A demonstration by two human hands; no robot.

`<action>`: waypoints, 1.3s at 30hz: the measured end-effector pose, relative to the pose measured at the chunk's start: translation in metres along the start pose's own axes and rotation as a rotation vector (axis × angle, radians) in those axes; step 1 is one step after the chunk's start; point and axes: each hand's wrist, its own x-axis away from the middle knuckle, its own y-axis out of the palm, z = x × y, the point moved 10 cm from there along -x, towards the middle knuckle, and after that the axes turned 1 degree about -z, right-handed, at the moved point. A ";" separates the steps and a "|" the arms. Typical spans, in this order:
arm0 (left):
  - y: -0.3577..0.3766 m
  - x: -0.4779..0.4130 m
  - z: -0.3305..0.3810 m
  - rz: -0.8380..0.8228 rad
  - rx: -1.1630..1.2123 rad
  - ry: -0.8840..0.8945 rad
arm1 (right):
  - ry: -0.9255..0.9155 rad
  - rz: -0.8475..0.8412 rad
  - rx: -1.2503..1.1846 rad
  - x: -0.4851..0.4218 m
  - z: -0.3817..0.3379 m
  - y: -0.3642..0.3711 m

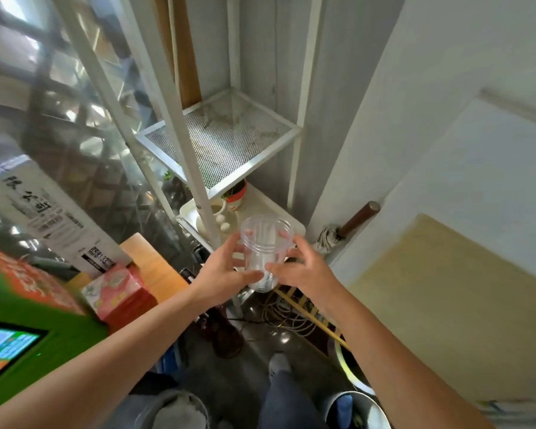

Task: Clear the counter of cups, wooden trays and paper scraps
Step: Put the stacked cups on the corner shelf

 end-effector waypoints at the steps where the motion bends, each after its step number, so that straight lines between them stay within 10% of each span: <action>1: 0.000 -0.005 -0.004 0.013 0.002 -0.009 | 0.006 -0.025 0.010 -0.008 0.001 -0.001; 39: 0.053 -0.184 -0.154 0.457 0.044 -0.196 | 0.173 -0.067 0.143 -0.231 0.151 -0.042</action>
